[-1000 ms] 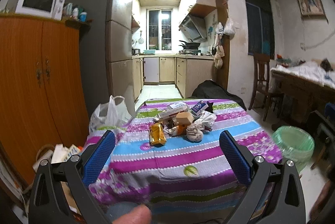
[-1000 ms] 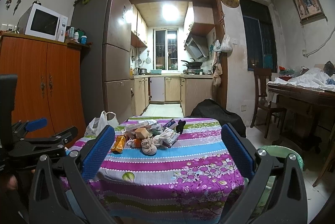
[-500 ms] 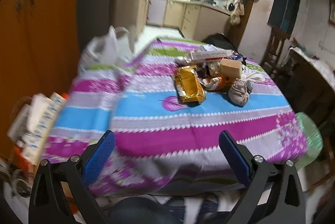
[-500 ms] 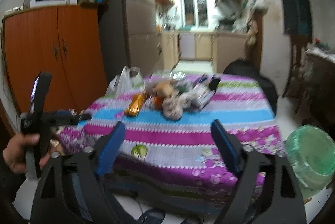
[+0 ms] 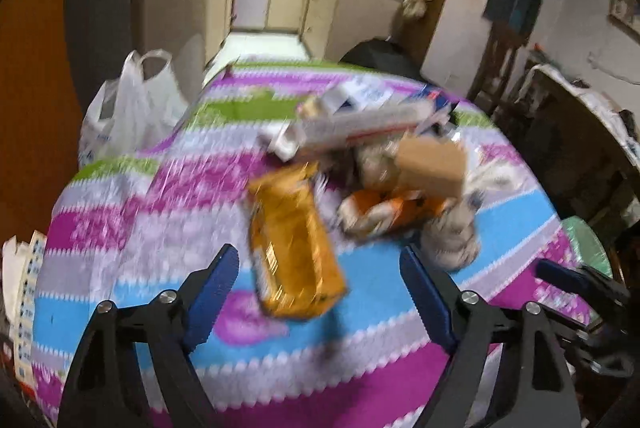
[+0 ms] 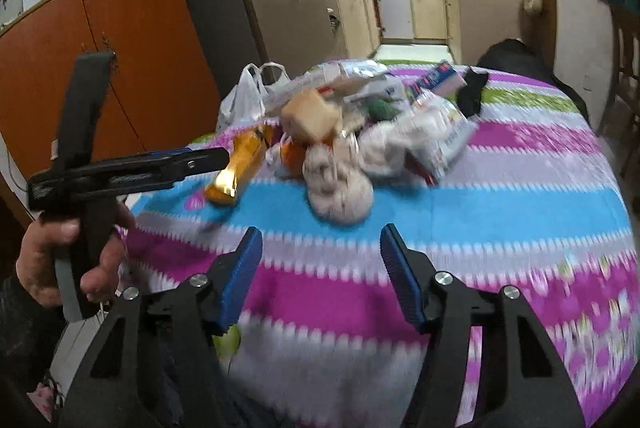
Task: Collect trash
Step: 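Grasp the gold wrapper with the left tool while the right tool grasps the clear grain bag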
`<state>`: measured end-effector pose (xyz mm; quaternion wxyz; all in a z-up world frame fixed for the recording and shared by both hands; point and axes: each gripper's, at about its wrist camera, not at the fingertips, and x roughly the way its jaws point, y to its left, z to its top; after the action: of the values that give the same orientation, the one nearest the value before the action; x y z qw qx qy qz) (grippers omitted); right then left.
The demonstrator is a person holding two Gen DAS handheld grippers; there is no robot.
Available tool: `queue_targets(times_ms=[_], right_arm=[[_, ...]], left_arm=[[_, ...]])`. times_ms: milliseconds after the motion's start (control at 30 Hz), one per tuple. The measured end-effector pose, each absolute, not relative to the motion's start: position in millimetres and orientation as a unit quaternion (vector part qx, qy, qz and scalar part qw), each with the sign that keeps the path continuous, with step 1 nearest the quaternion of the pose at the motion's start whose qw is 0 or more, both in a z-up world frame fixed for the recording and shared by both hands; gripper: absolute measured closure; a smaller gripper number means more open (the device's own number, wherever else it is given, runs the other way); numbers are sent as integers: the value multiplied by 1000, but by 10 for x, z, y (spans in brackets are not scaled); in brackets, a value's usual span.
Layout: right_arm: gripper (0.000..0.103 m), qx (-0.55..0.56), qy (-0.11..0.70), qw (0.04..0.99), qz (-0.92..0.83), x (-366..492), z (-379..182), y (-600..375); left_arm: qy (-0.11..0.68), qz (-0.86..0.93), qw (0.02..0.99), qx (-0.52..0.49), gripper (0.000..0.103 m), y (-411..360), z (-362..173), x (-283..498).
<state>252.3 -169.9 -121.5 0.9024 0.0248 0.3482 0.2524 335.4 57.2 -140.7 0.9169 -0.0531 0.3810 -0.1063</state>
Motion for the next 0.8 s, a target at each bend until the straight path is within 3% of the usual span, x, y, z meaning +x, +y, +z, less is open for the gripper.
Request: queue_targets(times_ms=[200,400,467,567,667,767,800], right_arm=[[44,-27,333,899,283,3056,-982,-1330],[44,-58,366,885,283,3514,-1169,-1093],[60,-59,370,884,279,3534,-1209,-1063],[68,-44,357,891,277,3476,-1176,-1095],[69,-23,337,900,276,3370,-1079,-1148],[69,0,319,906,278,3220,-979,-1231],[69,7,316,907,280,3162,-956,-1261]], left_arm=[[385,-111,914,-64,21,659,-1422,3623],[393,-124,909,-67,21,736,-1476,3770],[401,-126,903,-84,20,807,-1547,3744],[406,-126,900,-91,20,801,-1656,3680],[412,-121,900,-75,21,717,-1739,3665],[417,-113,899,-71,44,684,-1800,3656],[418,-113,898,-77,44,697,-1818,3653]])
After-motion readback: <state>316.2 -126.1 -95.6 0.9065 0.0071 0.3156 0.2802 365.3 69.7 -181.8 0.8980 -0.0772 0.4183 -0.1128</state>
